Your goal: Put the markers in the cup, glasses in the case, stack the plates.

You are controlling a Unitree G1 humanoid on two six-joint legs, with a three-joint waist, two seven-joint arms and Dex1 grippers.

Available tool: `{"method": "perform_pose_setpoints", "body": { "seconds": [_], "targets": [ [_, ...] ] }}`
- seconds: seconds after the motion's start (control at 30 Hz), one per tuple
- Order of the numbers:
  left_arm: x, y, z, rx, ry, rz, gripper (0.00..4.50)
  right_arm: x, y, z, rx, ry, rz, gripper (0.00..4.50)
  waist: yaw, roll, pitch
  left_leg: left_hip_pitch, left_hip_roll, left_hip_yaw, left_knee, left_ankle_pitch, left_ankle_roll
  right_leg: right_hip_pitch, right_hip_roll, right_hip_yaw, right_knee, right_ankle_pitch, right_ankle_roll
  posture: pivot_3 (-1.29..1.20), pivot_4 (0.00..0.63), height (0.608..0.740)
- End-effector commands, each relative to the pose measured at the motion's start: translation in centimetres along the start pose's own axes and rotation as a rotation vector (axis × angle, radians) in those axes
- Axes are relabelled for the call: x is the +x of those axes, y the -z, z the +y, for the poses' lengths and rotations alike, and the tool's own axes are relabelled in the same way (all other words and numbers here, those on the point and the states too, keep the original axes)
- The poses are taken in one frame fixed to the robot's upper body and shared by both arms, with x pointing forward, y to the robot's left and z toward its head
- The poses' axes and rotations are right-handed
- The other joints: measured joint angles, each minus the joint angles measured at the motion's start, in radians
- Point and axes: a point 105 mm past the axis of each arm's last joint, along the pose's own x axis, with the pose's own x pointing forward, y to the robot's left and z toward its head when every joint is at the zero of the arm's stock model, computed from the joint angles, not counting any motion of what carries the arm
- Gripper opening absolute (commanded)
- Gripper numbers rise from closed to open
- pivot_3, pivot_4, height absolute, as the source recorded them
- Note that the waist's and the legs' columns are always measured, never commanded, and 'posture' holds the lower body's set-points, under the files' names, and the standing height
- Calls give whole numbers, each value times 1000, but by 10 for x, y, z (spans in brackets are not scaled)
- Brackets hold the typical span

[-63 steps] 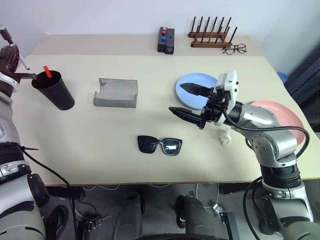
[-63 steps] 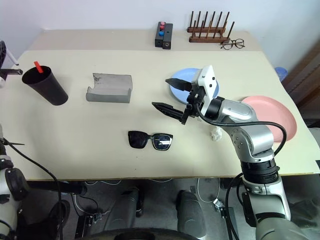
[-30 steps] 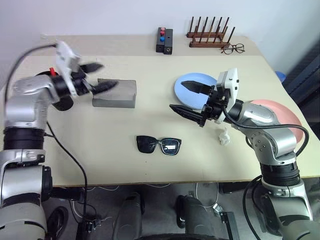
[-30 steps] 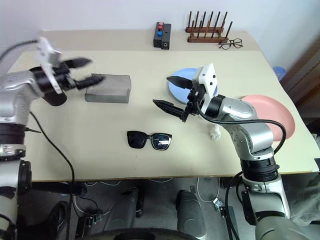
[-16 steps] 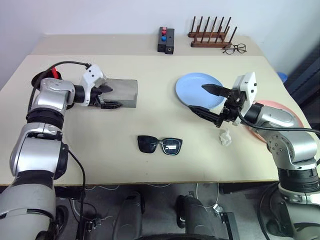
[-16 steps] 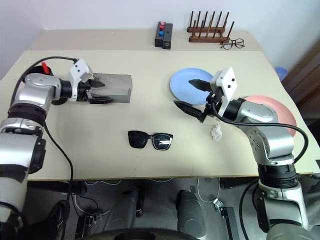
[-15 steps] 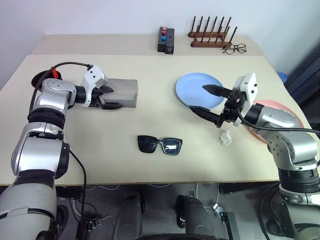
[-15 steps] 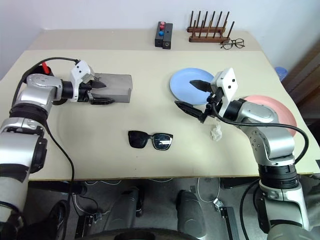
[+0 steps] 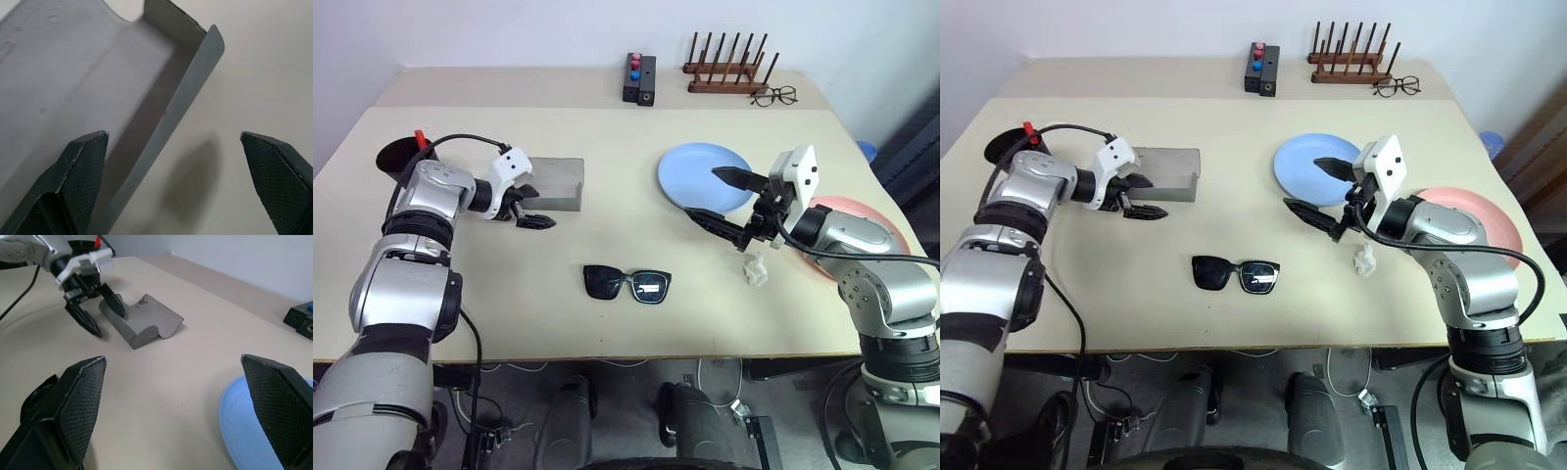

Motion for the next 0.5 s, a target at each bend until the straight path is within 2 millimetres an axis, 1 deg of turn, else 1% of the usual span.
{"method": "perform_pose_setpoints", "body": {
  "seconds": [0.03, 0.23, 0.4, 0.5],
  "targets": [
    [2, -2, 1, 10, -16, -14, 3169, -4, -16, 0, -47, 5, -36, 4500, -1, 0, 0, 0, 0, 0, 0, 0, 0, 0, 0, 0, 0, 0, 0, 0, 150, 740],
    [3, -6, 1, 20, -19, -35, 80, -4, -17, 1, -48, 3, -35, 4500, -2, 0, 0, 0, 0, 0, 0, 0, 0, 0, 0, 0, 0, 0, 0, 0, 150, 740],
    [3, -14, -3, 8, 26, -82, 32, -2, -18, 0, -50, 1, -36, 4500, -1, 0, 0, 0, 0, 0, 0, 0, 0, 0, 0, 0, 0, 0, 0, 0, 150, 740],
    [-2, -28, -11, -17, 127, -149, 32, 0, -19, 0, -49, -4, -40, 4500, -1, 0, 0, 0, 0, 0, 0, 0, 0, 0, 0, 0, 0, 0, 0, 0, 150, 740]
  ]
}}
